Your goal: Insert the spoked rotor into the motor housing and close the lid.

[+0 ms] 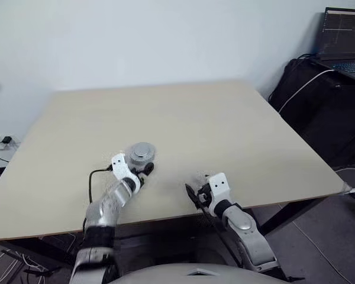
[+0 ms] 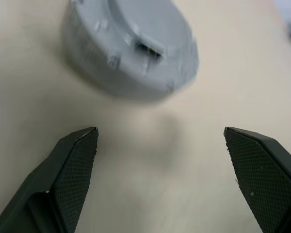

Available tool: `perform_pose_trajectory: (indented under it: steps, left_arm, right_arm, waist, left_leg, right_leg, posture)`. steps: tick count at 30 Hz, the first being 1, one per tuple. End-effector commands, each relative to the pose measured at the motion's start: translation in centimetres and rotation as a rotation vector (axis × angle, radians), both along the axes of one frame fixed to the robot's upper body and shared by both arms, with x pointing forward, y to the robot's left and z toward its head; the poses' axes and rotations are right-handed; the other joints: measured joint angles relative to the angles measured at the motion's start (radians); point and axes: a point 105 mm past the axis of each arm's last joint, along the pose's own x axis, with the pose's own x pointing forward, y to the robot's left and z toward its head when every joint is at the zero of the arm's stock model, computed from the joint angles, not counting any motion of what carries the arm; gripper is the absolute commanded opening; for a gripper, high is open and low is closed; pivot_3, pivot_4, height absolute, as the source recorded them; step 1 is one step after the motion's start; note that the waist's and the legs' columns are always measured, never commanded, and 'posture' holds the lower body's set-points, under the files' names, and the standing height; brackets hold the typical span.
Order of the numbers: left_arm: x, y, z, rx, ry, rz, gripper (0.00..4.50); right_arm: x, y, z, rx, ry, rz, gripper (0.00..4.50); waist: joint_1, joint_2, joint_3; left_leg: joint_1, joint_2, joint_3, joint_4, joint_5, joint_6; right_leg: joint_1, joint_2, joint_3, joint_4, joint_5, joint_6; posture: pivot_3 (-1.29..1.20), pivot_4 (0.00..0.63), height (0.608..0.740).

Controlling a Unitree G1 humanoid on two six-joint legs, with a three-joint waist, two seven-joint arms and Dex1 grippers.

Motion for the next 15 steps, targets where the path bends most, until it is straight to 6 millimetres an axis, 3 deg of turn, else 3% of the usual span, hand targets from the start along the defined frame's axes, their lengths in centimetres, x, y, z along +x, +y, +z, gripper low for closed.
perform_pose_trajectory:
  steps: [1, 3, 6, 11, 15]
  left_arm:
    - [-0.4, 1.9, 1.4, 0.305, -0.186, 0.03, 4.43]
    - [-0.7, 1.9, 2.2, 0.416, -0.29, 0.04, 4.43]
    - [-1.3, 2.1, 3.2, 0.433, -0.413, 0.132, 4.43]
    - [-2.3, 2.3, 3.2, 0.523, -0.484, 0.182, 4.43]
    - [-2.4, 2.0, 3.6, 0.512, -0.537, 0.202, 4.43]
  right_arm:
    - [1.3, -0.7, 1.9, 0.023, -0.083, -0.062, 4.5]
    - [1.4, -1.0, 1.9, 0.013, -0.097, -0.08, 4.5]
    - [1.5, -1.6, 1.8, -0.018, -0.123, -0.133, 4.5]
    - [1.5, -2.7, 2.2, -0.117, -0.227, -0.204, 4.5]
    - [1.0, -3.5, 2.3, -0.086, -0.27, -0.279, 4.5]
  waist:
    - [0.004, 0.0, 0.002]
    - [0.014, 0.0, 0.007]
    - [0.034, -0.001, 0.011]
    - [0.052, -0.001, 0.011]
    - [0.054, -0.001, 0.012]
  left_leg:
    - [0.0, 0.0, 0.0, 0.0, 0.0, 0.0]
    - [-0.001, 0.001, 0.0, 0.0, 0.0, -0.001]
    - [-0.004, 0.001, 0.0, 0.0, 0.0, -0.001]
    - [-0.015, -0.001, 0.0, 0.002, 0.003, 0.005]
    - [-0.016, -0.001, 0.0, 0.002, 0.002, 0.006]
  right_leg:
    - [-0.001, 0.0, 0.0, 0.0, -0.001, -0.002]
    - [-0.001, 0.001, 0.0, 0.0, -0.002, -0.003]
    - [-0.004, 0.0, -0.001, 0.0, -0.002, -0.003]
    - [-0.014, -0.001, -0.002, 0.0, 0.002, 0.003]
    - [-0.015, -0.002, -0.002, -0.001, 0.002, 0.003]
  posture:
    - [0.0, 0.0, 0.74]
    - [0.0, 0.0, 0.74]
    - [0.0, 0.0, 0.74]
    - [0.0, 0.0, 0.74]
    - [0.0, 0.0, 0.74]
